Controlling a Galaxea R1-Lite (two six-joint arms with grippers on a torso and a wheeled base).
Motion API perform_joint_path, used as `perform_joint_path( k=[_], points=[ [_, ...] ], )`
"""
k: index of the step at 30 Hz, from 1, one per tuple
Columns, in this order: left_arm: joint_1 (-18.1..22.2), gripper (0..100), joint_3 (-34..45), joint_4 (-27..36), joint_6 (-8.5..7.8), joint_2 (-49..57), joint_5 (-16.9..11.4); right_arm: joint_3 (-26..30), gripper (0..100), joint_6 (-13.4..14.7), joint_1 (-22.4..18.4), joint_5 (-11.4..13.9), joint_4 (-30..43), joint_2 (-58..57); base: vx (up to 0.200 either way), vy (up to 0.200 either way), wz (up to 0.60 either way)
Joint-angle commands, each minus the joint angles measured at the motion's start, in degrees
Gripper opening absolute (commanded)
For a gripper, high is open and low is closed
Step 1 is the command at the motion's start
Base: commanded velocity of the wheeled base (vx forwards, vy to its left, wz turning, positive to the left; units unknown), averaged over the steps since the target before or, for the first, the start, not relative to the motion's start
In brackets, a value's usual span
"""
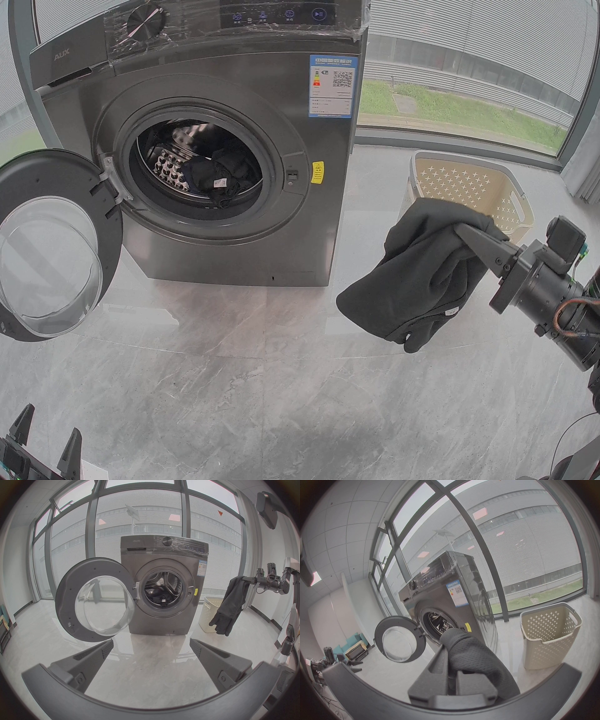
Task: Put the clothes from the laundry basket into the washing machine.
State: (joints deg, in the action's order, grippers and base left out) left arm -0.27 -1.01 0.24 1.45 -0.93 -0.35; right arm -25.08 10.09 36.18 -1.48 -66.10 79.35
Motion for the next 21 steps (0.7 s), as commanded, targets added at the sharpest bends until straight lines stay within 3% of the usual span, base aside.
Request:
perform_joint_path(
  k=[1,5,11,17,21],
  points=[
    [0.0,100,0.84,0.02,-0.22,0.75,0.0,-0.68,0,0.19,-0.5,-0.02,0.0,-0.51,0.0,0.2,0.0],
    [0.0,100,0.84,0.02,0.31,0.75,0.0,0.2,0,0.19,-0.15,-0.02,-0.08,-0.25,0.0,0.2,0.0],
    [0.0,100,0.84,0.02,-0.22,0.75,0.0,0.2,0,0.19,-0.23,-0.02,0.0,-0.33,0.0,0.2,0.0],
    [0.0,100,0.84,0.02,-0.04,0.75,-0.09,0.29,0,0.54,0.29,0.16,-0.08,1.07,0.0,0.0,0.0],
    [0.0,100,0.84,0.02,0.13,0.75,0.0,-0.15,0,0.19,0.29,0.07,-0.08,1.6,-0.2,0.0,0.0]
  ],
)
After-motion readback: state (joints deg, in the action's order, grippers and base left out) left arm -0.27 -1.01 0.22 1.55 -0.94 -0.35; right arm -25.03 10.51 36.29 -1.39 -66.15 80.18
